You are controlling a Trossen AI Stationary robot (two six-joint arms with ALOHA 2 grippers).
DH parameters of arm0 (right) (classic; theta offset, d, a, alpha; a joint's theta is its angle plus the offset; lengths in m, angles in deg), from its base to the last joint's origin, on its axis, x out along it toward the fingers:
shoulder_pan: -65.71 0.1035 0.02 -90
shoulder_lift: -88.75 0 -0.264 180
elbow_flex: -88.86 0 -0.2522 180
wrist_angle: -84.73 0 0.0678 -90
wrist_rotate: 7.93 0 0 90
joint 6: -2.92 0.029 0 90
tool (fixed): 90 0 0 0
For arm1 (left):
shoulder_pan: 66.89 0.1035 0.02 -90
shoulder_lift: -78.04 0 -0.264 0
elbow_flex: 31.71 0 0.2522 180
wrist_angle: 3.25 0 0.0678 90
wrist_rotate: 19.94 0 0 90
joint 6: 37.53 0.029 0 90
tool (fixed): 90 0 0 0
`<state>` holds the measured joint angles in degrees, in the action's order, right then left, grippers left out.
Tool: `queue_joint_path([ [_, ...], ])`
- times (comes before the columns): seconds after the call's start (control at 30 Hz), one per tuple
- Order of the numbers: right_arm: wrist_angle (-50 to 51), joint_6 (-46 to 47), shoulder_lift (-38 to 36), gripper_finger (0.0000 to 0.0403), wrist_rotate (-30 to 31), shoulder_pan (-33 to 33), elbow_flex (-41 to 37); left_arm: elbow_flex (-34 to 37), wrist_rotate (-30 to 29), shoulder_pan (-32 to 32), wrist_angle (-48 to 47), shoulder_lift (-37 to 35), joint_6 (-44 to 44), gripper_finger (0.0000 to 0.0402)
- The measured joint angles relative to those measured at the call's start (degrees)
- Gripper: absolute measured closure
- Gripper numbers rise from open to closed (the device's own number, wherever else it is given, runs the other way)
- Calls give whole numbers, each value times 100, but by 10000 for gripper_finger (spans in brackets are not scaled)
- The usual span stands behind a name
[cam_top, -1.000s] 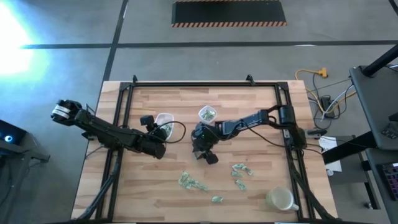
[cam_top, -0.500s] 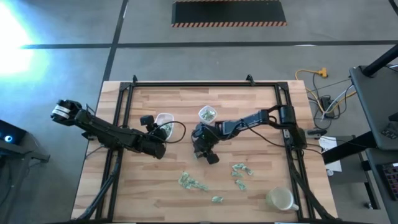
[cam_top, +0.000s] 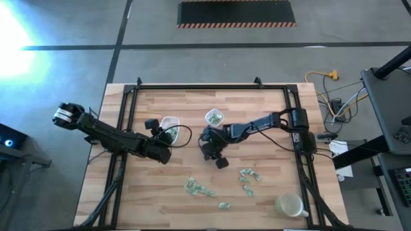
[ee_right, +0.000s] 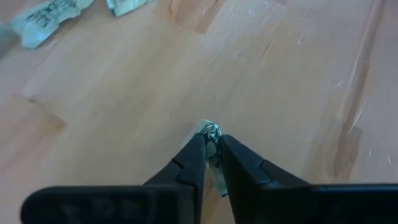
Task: Pick and place items into bin
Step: Put the stevia packet into the small transparent container
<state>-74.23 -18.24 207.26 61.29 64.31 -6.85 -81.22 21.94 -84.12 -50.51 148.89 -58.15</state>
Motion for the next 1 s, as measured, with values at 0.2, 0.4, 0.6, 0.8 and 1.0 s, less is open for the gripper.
queue_joint_path([
  [0.2,315,-34,-271,369,0,3,-5,3,-3,2,-3,0,0,253],
  [0.4,866,-132,-729,369,152,3,-9,4,-9,1,1,0,2,253],
  [0.6,1176,-11,-1328,369,1239,-12,-152,4,-13,2,7,0,2,253],
  [0.8,991,-37,-1809,369,2347,-200,-520,4,-11,0,3,0,2,253],
  [1.0,-61,-141,-2001,369,2544,-698,-1034,4,-13,2,37,0,2,253],
])
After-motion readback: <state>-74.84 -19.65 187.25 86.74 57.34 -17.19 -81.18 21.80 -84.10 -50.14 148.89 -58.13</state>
